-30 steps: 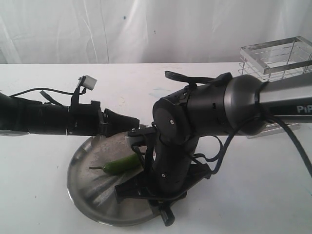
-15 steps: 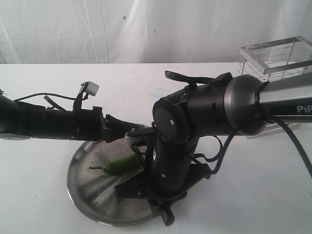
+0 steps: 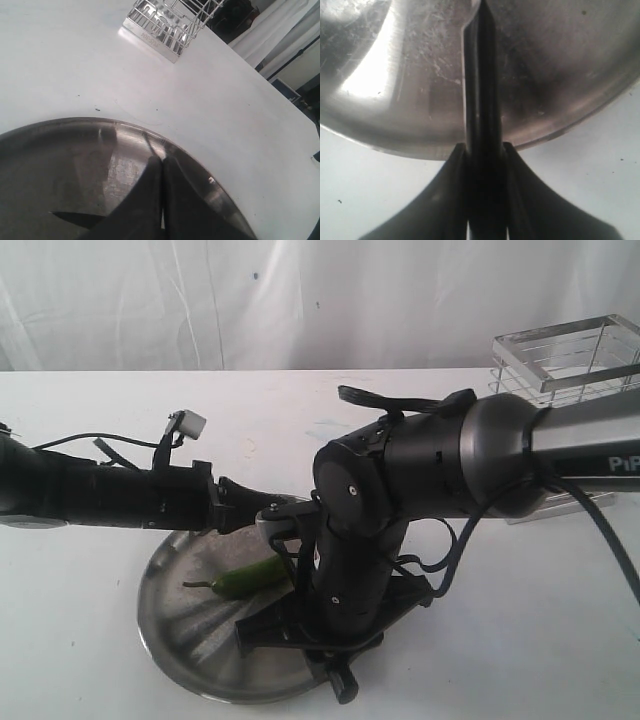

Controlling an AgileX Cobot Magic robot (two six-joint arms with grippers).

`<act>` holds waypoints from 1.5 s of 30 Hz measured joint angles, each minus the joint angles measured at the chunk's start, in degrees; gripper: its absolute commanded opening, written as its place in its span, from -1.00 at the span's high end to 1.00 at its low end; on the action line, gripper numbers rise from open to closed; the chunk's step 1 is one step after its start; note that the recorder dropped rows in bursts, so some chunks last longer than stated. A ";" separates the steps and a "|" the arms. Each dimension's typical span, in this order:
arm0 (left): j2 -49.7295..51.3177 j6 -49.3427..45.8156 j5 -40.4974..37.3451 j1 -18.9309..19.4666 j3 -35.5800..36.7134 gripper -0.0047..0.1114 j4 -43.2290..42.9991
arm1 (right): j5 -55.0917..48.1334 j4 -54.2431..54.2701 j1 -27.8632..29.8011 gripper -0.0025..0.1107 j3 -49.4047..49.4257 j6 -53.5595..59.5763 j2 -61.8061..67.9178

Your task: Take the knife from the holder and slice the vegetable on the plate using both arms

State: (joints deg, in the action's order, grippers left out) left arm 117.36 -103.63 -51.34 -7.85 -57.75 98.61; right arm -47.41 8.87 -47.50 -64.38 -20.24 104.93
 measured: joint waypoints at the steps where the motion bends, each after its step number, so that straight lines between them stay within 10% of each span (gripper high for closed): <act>1: 0.00 0.00 0.00 0.00 0.00 0.92 0.00 | 0.00 0.00 0.00 0.96 0.00 0.00 0.00; 31: -0.11 -0.31 12.51 -5.22 -0.33 0.92 -0.01 | 0.23 0.00 0.00 0.96 0.00 0.00 0.00; 45: 2.54 14.32 18.04 -5.37 -1.54 0.92 -4.42 | -0.34 0.85 -0.20 0.96 -0.24 0.73 2.63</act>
State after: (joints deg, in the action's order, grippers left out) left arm 119.90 -89.31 -33.31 -13.22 -59.28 94.19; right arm -47.75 9.72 -47.70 -64.63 -19.51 107.56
